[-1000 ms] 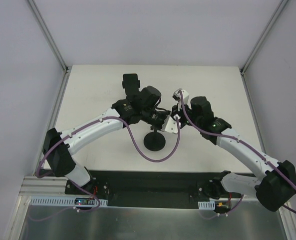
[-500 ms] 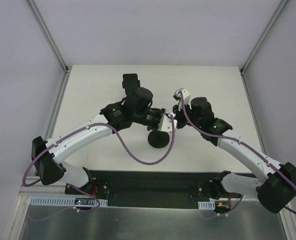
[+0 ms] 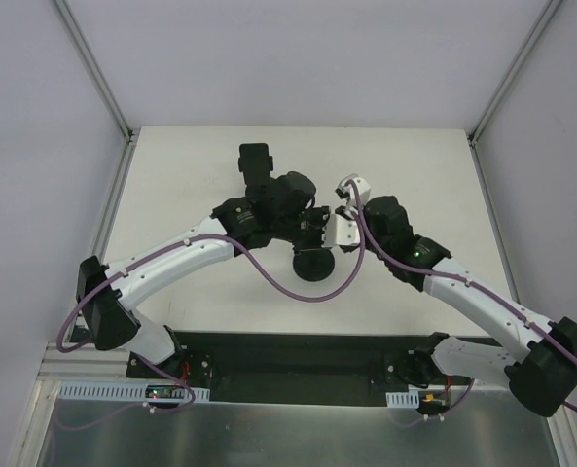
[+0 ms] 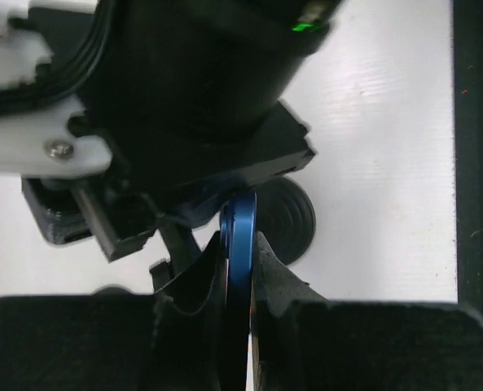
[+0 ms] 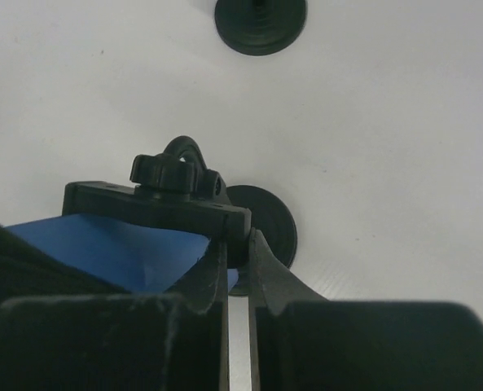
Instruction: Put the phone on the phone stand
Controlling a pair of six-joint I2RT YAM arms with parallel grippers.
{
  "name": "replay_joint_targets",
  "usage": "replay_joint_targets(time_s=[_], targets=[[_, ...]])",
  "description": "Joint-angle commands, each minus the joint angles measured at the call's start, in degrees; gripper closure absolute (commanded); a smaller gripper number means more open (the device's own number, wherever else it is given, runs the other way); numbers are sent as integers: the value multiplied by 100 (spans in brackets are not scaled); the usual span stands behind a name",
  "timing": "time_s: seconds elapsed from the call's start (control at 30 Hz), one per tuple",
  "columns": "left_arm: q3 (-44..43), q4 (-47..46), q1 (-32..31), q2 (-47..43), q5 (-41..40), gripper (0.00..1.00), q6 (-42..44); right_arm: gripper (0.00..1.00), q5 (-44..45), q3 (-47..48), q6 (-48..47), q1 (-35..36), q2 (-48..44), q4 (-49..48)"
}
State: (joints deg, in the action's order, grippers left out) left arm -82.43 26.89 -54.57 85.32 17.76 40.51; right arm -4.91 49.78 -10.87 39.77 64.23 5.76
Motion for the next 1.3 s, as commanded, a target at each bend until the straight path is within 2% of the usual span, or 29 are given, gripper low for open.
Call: replay_joint_targets(time_s=[0.0, 0.13, 0.17, 0.23, 0.33, 0.5, 0.63, 0.77, 0.8, 0.87, 0.9, 0.97, 1.07, 1.1, 1.23, 1.27], targets=[[-361, -368, 139, 266, -2881, 100, -938, 100, 1807, -205, 945, 679, -683, -329], [-274, -649, 131, 354, -3401, 100, -1615, 100, 2590, -565, 1535, 1146, -754, -934], [-204, -964, 130, 284, -3585, 100, -1782, 100, 2791, -662, 1570, 1217, -771, -1015], [68, -1290, 122, 222, -3621, 100, -2003, 100, 2688, -785, 1711, 1279, -832, -1373], [96, -1494, 8, 345, -4218, 100, -2083, 100, 2644, -768, 2052, 1375, -842, -1254], [288, -1993, -63, 530, -5079, 100, -2292, 100, 3610, -698, 2984, 2033, -885, -989], [711, -2618, -142, 459, -5186, 100, -2258, 100, 4154, -645, 3749, 2491, -938, -910], [834, -2663, -142, 416, -4616, 100, -2591, 100, 4113, -855, 4154, 2720, -1140, -1217], [921, -2672, -142, 381, -4519, 100, -2662, 82, 4060, -882, 4181, 2746, -1297, -1183], [1001, -2672, -133, 266, -4238, 100, -2724, 61, 3875, -1101, 4225, 2782, -1535, -1086], [1071, -2672, -133, 222, -4141, 100, -2741, 47, 3831, -1198, 4251, 2782, -1823, -946], [1080, -2672, -116, 143, -3756, 100, -2803, 34, 3612, -1444, 4225, 2791, -2149, -753], [1150, -2672, -116, -6, -3447, 100, -2865, 21, 3365, -1760, 3927, 2773, -2932, -437], [1194, -2672, -116, -50, -3394, 100, -2856, 15, 3408, -1726, 3561, 2773, -3194, -61], [1431, -2961, -63, -313, -3086, 100, -2847, 6, 3532, -1673, 2279, 2607, -3627, 373], [1501, -3049, -37, -366, -3016, 100, -2830, 3, 3358, -1673, 2056, 2336, -3654, 373]])
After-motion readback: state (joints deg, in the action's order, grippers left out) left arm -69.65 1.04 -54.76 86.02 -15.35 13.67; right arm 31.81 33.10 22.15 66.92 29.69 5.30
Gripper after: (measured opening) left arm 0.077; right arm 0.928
